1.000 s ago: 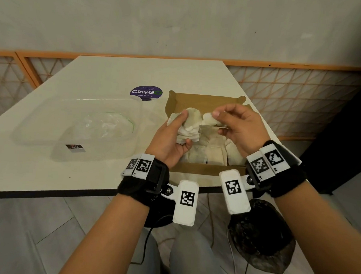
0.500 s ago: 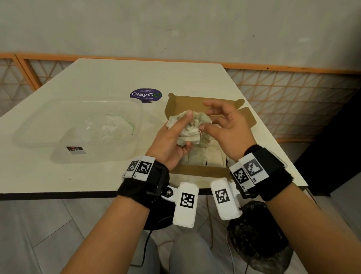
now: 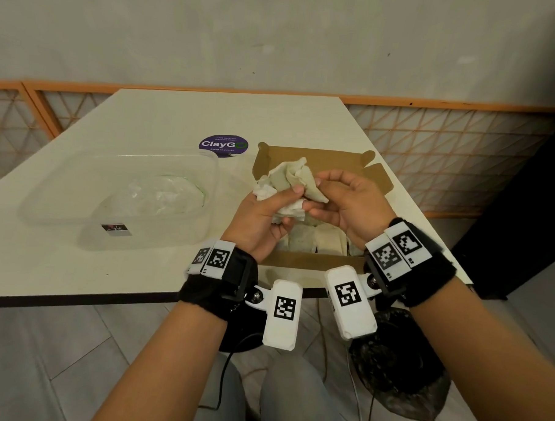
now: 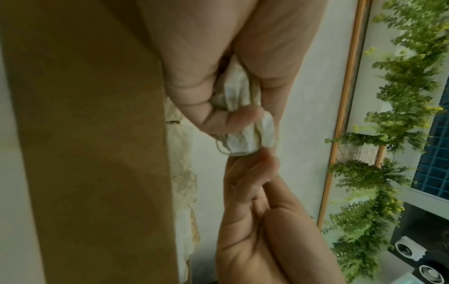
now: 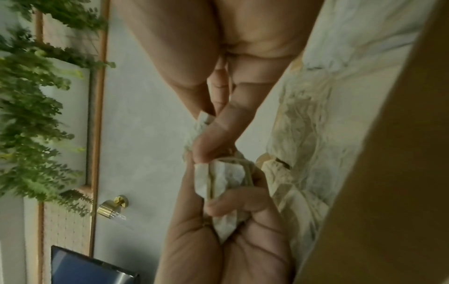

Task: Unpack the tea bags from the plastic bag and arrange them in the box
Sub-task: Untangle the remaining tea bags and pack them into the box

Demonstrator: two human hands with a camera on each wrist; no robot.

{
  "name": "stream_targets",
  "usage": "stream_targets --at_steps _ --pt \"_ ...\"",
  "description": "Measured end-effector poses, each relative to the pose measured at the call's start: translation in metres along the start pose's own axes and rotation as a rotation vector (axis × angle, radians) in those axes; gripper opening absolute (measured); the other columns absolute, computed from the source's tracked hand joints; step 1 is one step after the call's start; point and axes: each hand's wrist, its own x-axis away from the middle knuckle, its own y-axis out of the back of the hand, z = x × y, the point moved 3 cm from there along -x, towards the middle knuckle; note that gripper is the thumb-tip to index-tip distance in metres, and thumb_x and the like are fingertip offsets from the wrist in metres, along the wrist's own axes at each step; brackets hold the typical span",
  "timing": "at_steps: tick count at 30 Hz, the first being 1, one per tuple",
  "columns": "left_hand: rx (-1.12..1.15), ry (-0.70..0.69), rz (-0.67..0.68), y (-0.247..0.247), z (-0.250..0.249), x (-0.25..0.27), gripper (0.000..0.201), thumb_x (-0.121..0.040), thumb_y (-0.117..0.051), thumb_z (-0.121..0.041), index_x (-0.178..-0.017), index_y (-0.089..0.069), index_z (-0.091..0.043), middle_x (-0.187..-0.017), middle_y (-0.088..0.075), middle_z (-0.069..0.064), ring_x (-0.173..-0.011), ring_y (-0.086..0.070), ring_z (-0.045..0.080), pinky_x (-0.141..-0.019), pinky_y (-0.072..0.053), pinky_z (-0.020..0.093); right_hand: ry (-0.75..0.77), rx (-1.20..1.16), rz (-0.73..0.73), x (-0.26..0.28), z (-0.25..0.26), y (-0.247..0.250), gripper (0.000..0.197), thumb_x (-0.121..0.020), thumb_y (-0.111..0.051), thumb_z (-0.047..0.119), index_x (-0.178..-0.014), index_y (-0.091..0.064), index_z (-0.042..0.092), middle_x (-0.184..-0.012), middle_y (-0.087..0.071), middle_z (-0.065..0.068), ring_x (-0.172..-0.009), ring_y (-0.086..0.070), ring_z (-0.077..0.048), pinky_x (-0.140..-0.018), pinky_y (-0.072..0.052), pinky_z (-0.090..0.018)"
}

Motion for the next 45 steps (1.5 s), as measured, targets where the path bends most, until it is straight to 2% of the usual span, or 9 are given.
stream_targets --at_steps 6,10,14,18,27,31,38,41,45 --pt "-0.014 -0.021 -0.063 0.001 -0.001 -0.001 0.030 -0.086 -0.063 -0.007 -0.116 -0.060 -0.011 -0.087 -0.065 0.002 -0.063 -0.058 0.007 -0.042 -0.038 0.012 -0.069 0.146 0.080 0.000 -0.001 0.002 0.024 -0.084 -0.062 0.031 -0.095 -0.064 0.011 -0.082 -0.068 -0.003 -0.067 -0.065 -0.013 -0.060 -0.055 -0.022" --pt "-0.022 -0.001 -0.062 -0.001 0.000 0.000 0.028 -0.086 -0.063 -0.006 -0.113 -0.060 -0.011 -0.087 -0.064 0.002 -0.063 -0.058 0.006 -0.041 -0.036 0.012 -0.139 0.217 0.146 -0.001 0.005 0.010 0.028 -0.064 -0.071 0.026 -0.088 -0.061 0.015 -0.082 -0.066 0.001 -0.074 -0.063 -0.009 -0.066 -0.048 -0.019" --pt "-0.025 0.012 -0.079 -0.002 0.000 0.000 0.019 -0.085 -0.064 -0.005 -0.102 -0.061 -0.012 -0.076 -0.064 -0.001 -0.057 -0.057 0.005 -0.039 -0.034 0.012 -0.112 0.096 0.071 -0.006 0.013 0.016 0.005 -0.081 -0.064 0.013 -0.082 -0.060 0.014 -0.083 -0.066 -0.002 -0.079 -0.062 -0.014 -0.069 -0.048 -0.022" --pt "-0.011 0.008 -0.094 -0.002 0.000 -0.001 0.016 -0.085 -0.063 -0.004 -0.097 -0.062 -0.014 -0.073 -0.064 -0.001 -0.054 -0.056 0.005 -0.038 -0.033 0.012 -0.103 0.028 0.072 -0.008 0.010 0.016 0.011 -0.086 -0.061 0.013 -0.076 -0.056 0.015 -0.080 -0.063 -0.002 -0.072 -0.061 -0.013 -0.060 -0.050 -0.019" --pt "0.118 0.005 -0.064 0.002 -0.001 -0.003 0.032 -0.074 -0.067 -0.018 -0.103 -0.055 -0.009 -0.083 -0.062 0.002 -0.058 -0.058 0.003 -0.037 -0.037 0.011 0.067 0.442 -0.095 -0.013 0.023 0.041 0.009 -0.086 -0.063 0.012 -0.078 -0.061 0.014 -0.083 -0.060 -0.008 -0.065 -0.055 -0.014 -0.054 -0.051 -0.015" --pt "0.128 0.014 -0.055 0.003 0.000 -0.003 0.026 -0.081 -0.064 -0.015 -0.104 -0.055 -0.008 -0.083 -0.061 0.002 -0.058 -0.058 0.003 -0.037 -0.037 0.011 0.104 0.568 -0.147 -0.011 0.038 0.060 0.002 -0.085 -0.063 0.008 -0.084 -0.061 0.009 -0.078 -0.057 -0.007 -0.062 -0.052 -0.013 -0.053 -0.051 -0.015" --pt "0.150 0.002 -0.058 0.004 0.000 -0.005 0.006 -0.089 -0.060 -0.013 -0.094 -0.057 -0.011 -0.081 -0.061 0.001 -0.061 -0.059 0.004 -0.038 -0.038 0.012 -0.190 0.719 0.188 -0.001 0.008 0.032 0.006 -0.083 -0.066 0.010 -0.087 -0.065 0.014 -0.084 -0.066 -0.006 -0.069 -0.061 -0.015 -0.060 -0.054 -0.018" --pt "0.147 0.001 -0.055 0.004 0.000 -0.003 0.010 -0.087 -0.062 -0.014 -0.096 -0.057 -0.011 -0.082 -0.061 0.002 -0.061 -0.058 0.004 -0.038 -0.038 0.012 -0.222 0.710 0.222 -0.003 -0.003 0.021 0.006 -0.083 -0.066 0.007 -0.082 -0.063 0.012 -0.076 -0.060 -0.006 -0.059 -0.056 -0.013 -0.054 -0.052 -0.015" --pt "0.162 -0.004 -0.055 0.005 0.000 -0.003 0.023 -0.082 -0.065 -0.016 -0.102 -0.055 -0.009 -0.082 -0.059 0.003 -0.058 -0.058 0.004 -0.039 -0.038 0.012 -0.217 0.628 0.171 -0.012 0.003 0.022 0.008 -0.085 -0.063 0.006 -0.083 -0.061 0.013 -0.083 -0.062 -0.006 -0.073 -0.059 -0.018 -0.059 -0.054 -0.017"
